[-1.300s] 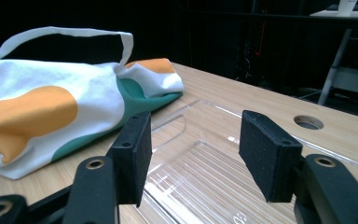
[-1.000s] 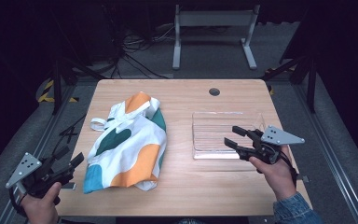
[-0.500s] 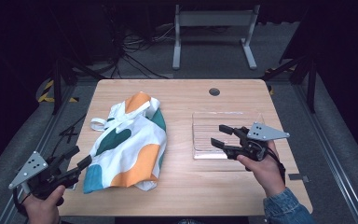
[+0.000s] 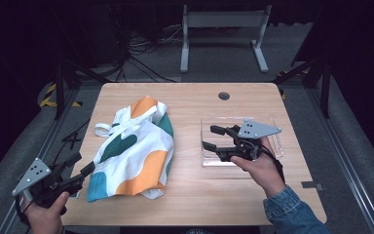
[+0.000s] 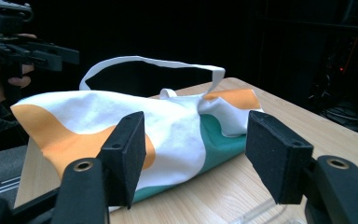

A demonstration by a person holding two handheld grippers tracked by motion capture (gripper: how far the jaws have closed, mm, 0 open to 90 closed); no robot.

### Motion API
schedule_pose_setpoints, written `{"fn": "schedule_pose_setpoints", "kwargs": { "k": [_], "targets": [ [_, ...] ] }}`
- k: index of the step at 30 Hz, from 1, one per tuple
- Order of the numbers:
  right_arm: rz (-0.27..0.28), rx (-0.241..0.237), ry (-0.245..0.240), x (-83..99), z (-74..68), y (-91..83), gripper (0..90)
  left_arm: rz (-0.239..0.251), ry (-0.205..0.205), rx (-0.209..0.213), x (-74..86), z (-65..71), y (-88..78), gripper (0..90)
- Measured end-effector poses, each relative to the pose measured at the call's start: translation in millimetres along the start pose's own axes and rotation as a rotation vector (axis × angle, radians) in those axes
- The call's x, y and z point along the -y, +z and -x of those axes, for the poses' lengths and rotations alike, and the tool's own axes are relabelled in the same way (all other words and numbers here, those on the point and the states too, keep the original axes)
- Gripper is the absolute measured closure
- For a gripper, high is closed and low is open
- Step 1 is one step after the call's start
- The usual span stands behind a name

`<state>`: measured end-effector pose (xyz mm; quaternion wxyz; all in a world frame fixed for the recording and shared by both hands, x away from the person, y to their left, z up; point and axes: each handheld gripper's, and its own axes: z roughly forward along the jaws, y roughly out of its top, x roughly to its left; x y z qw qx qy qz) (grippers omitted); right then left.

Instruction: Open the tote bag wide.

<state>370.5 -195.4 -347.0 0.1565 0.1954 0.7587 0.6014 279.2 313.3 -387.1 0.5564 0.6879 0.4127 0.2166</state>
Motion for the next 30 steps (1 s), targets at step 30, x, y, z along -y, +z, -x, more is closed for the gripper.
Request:
{"fn": "schedule_pose_setpoints", "kwargs": {
  "k": [30],
  "targets": [
    [-0.019, -0.072, -0.013, -4.4, -11.1, 37.8, 36.2, -0.095, -0.002, 0.019, -7.0, -4.8, 35.9, 50.5]
  ]
}}
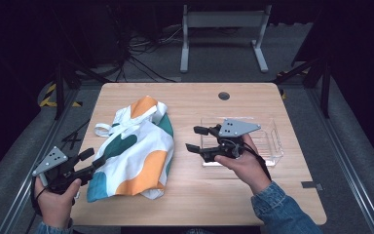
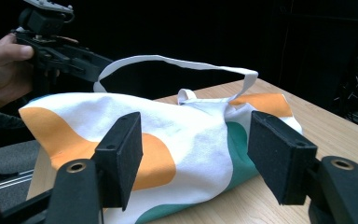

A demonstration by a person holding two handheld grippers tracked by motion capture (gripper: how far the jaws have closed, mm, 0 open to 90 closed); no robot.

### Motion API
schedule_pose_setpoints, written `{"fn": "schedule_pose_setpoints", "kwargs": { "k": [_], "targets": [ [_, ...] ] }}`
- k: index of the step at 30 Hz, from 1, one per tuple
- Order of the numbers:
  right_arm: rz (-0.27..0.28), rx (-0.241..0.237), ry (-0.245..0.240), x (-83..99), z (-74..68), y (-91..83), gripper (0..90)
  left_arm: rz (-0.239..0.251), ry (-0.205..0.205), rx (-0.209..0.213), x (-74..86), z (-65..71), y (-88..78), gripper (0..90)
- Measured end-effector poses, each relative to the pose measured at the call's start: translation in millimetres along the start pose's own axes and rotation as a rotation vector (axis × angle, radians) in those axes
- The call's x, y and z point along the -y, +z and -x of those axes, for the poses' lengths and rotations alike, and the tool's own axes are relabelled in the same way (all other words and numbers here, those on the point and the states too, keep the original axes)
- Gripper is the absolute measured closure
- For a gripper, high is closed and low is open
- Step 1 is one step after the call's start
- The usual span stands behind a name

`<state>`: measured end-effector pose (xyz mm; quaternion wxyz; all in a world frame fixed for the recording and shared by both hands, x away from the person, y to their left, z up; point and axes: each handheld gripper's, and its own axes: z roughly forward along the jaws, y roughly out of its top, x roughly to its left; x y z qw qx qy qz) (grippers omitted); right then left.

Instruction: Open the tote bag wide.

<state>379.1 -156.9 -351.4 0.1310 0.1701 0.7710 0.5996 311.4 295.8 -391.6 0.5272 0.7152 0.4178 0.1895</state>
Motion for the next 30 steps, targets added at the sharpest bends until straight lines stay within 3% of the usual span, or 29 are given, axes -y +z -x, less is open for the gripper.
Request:
{"fn": "schedule_pose_setpoints", "kwargs": {
  "k": [2, 5, 7, 14, 18, 24, 30],
  "targets": [
    [0.001, -0.002, 0.001, 0.0, -1.1, -0.8, 36.2, -0.020, 0.014, -0.006, -0.4, -0.1, 2.7, 62.7],
    [0.007, 0.000, 0.001, -0.7, -1.5, -2.7, 36.2, -0.034, 0.033, -0.011, -1.4, 0.7, 5.5, 68.6],
    [0.009, 0.002, -0.001, -1.1, -1.4, -4.5, 36.2, -0.025, 0.059, -0.012, -3.5, 2.7, 4.0, 83.1],
    [0.009, 0.005, 0.005, 2.4, -0.9, -5.7, 36.2, 0.031, 0.143, -0.027, -26.3, 18.9, 1.8, 84.7],
    [0.016, 0.003, 0.005, 3.2, -1.2, -6.6, 36.3, 0.057, 0.183, 0.009, -41.7, 32.3, 7.9, 84.6],
    [0.018, 0.007, 0.002, 3.1, -0.8, -7.3, 36.7, 0.055, 0.258, 0.065, -56.6, 54.6, 24.2, 84.6],
    [0.022, 0.020, -0.009, 1.6, 0.9, -5.3, 38.4, 0.003, 0.346, 0.098, -59.8, 72.0, 43.5, 84.6]
  ]
}}
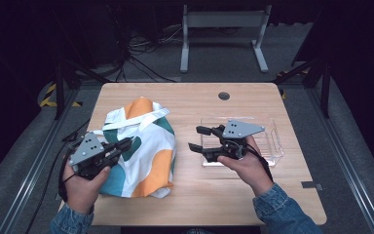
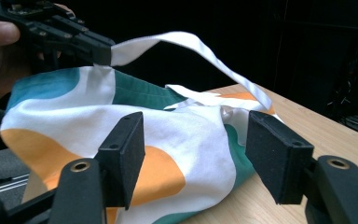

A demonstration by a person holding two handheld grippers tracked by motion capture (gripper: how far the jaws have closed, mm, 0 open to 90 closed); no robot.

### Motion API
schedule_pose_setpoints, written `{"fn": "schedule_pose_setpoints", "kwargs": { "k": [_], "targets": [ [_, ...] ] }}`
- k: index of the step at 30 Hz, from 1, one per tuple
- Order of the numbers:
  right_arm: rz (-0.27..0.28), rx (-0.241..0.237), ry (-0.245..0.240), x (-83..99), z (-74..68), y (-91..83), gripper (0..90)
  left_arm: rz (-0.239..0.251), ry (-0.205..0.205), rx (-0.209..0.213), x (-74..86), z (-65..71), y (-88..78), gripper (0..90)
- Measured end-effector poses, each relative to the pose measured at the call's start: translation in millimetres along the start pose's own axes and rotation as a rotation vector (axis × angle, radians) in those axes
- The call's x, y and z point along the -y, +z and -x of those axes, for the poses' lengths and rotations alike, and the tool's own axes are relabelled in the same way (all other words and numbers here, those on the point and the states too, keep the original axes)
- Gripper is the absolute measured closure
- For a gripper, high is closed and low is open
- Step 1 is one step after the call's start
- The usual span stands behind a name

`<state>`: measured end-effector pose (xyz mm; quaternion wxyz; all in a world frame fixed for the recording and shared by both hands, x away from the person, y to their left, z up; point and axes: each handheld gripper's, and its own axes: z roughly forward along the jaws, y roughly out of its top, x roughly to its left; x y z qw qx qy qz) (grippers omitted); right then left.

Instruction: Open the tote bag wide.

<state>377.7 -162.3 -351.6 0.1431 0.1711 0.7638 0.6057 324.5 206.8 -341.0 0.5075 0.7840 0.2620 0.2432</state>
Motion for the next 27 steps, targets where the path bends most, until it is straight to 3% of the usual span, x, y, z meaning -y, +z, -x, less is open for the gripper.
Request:
{"fn": "schedule_pose_setpoints", "kwargs": {
  "k": [4, 9, 17, 23, 27],
  "targets": [
    [-0.007, -0.003, -0.016, -3.5, -0.7, 10.5, 38.9, -0.025, 0.026, 0.020, 0.7, 5.9, 9.9, 84.6],
    [-0.009, -0.026, -0.014, -9.8, 0.6, 33.0, 40.0, -0.037, 0.028, 0.040, 3.0, 7.4, 14.9, 84.7],
    [-0.090, -0.016, -0.128, -9.9, 2.0, 74.8, 38.7, -0.028, 0.020, 0.046, 4.6, 5.9, 12.8, 87.1],
    [-0.148, 0.001, -0.182, -3.4, 2.6, 95.8, 36.5, -0.032, 0.008, 0.063, 5.9, 5.5, 14.6, 87.6],
    [-0.135, 0.017, -0.216, -6.1, 2.8, 106.1, 36.3, -0.033, 0.012, 0.073, 5.8, 6.7, 15.7, 87.7]
  ]
}}
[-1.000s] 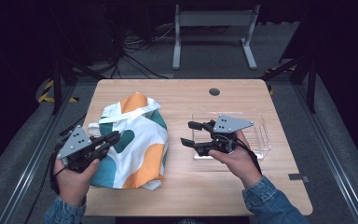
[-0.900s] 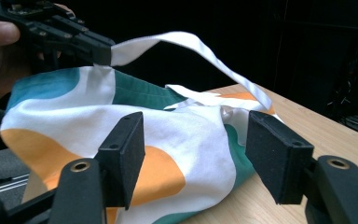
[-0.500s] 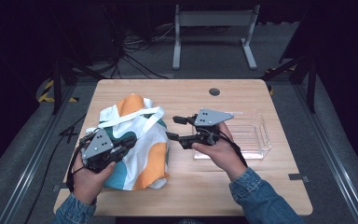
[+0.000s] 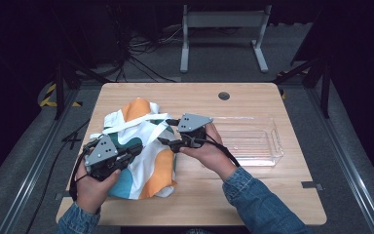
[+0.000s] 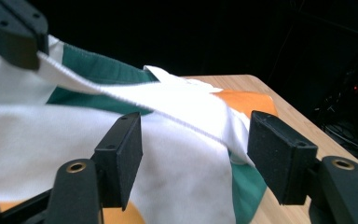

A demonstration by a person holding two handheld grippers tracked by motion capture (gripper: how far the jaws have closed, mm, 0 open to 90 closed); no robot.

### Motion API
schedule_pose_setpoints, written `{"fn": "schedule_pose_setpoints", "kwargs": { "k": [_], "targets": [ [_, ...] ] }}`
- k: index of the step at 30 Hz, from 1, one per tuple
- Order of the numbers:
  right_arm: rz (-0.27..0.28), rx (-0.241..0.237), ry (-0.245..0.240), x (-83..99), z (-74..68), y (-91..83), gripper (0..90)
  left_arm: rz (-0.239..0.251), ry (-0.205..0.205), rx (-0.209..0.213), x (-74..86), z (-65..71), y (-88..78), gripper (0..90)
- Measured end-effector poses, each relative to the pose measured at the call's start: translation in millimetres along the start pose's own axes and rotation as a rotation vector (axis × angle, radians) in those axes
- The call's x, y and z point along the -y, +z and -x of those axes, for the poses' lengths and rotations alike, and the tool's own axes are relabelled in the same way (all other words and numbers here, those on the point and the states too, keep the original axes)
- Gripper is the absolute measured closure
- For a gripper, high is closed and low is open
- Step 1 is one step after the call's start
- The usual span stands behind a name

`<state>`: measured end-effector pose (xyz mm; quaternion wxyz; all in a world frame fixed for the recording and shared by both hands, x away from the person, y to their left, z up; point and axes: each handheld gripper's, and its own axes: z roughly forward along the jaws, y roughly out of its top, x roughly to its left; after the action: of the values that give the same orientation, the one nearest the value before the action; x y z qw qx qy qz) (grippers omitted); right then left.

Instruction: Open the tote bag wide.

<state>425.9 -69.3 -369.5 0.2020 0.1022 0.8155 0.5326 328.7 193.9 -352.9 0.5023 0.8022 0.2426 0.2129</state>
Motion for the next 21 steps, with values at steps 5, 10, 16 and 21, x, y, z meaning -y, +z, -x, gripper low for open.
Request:
{"fn": "schedule_pose_setpoints", "kwargs": {
  "k": [5, 10, 16, 21],
  "targets": [
    [-0.021, -0.010, -0.033, -3.5, 3.1, 7.3, 64.6, 0.005, -0.005, -0.001, 0.9, -0.1, -0.8, 87.7],
    [-0.034, -0.013, -0.026, -8.2, 3.8, 0.5, 89.1, 0.030, -0.027, -0.012, 2.9, -3.4, -5.4, 84.1],
    [0.005, 0.011, -0.019, -17.1, 2.3, -15.3, 89.3, 0.112, -0.097, -0.036, 3.1, -4.3, -23.9, 50.9],
    [0.046, 0.022, 0.015, -21.1, 5.0, -33.5, 89.3, 0.166, -0.102, -0.060, 1.9, -4.2, -51.1, 46.5]
  ]
}}
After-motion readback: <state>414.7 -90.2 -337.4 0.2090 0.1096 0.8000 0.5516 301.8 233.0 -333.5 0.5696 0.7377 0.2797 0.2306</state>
